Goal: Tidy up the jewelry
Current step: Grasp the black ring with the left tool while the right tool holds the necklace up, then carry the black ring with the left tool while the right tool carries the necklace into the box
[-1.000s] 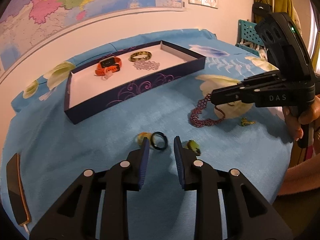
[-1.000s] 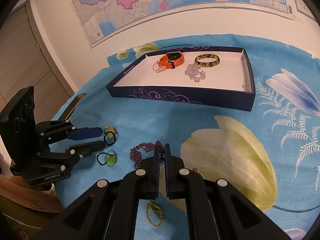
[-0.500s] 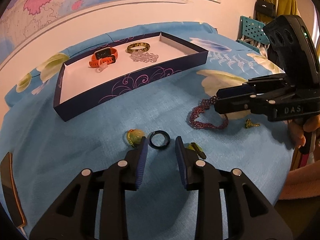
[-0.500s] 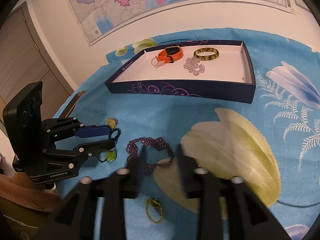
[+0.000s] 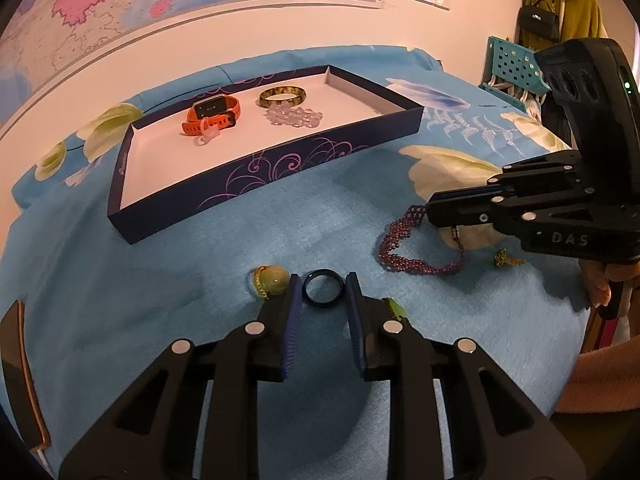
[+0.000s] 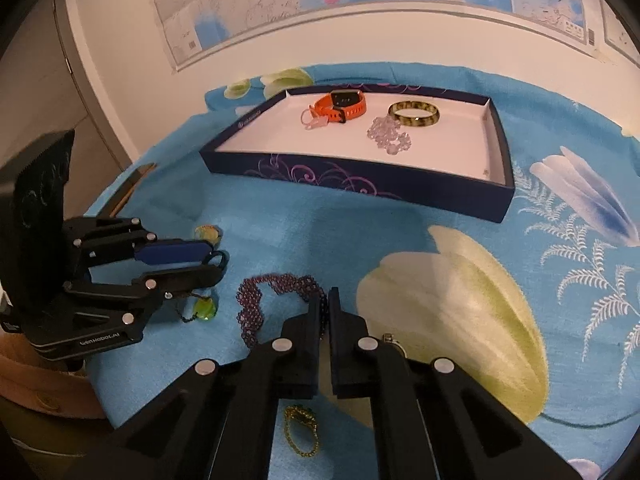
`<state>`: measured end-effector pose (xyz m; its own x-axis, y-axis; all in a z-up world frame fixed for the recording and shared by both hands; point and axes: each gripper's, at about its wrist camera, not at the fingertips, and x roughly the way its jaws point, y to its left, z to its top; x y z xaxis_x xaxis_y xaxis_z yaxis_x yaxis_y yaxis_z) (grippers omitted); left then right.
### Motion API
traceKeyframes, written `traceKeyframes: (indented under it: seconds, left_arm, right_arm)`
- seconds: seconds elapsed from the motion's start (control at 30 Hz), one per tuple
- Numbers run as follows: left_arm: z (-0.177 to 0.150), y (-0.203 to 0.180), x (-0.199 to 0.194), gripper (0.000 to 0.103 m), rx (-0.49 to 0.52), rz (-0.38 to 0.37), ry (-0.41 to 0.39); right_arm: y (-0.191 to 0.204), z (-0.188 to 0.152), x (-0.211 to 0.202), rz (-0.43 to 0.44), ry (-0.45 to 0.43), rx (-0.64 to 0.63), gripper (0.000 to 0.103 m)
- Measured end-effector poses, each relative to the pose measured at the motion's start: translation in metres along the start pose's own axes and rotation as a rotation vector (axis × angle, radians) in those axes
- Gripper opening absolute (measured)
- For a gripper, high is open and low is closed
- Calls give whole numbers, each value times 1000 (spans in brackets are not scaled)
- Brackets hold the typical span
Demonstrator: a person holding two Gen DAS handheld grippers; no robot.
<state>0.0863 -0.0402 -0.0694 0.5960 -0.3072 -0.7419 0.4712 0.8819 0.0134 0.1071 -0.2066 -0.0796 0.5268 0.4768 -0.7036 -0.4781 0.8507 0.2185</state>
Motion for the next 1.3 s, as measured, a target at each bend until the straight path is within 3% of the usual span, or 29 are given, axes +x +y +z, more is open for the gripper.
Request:
traceKeyframes:
  seconds: [0.43, 0.93, 1.3]
  left_arm:
    - [15, 12, -27, 22, -58, -34, -98]
    - [45, 32, -38, 22, -69, 6, -171]
    - [66, 44, -28, 22, -71, 30, -179]
  right_arm:
    - [7, 24, -25, 18, -94, -18, 3]
    - [6, 62, -34, 1, -163, -57, 3]
    - [-8, 91, -28, 0, -202, -39, 3]
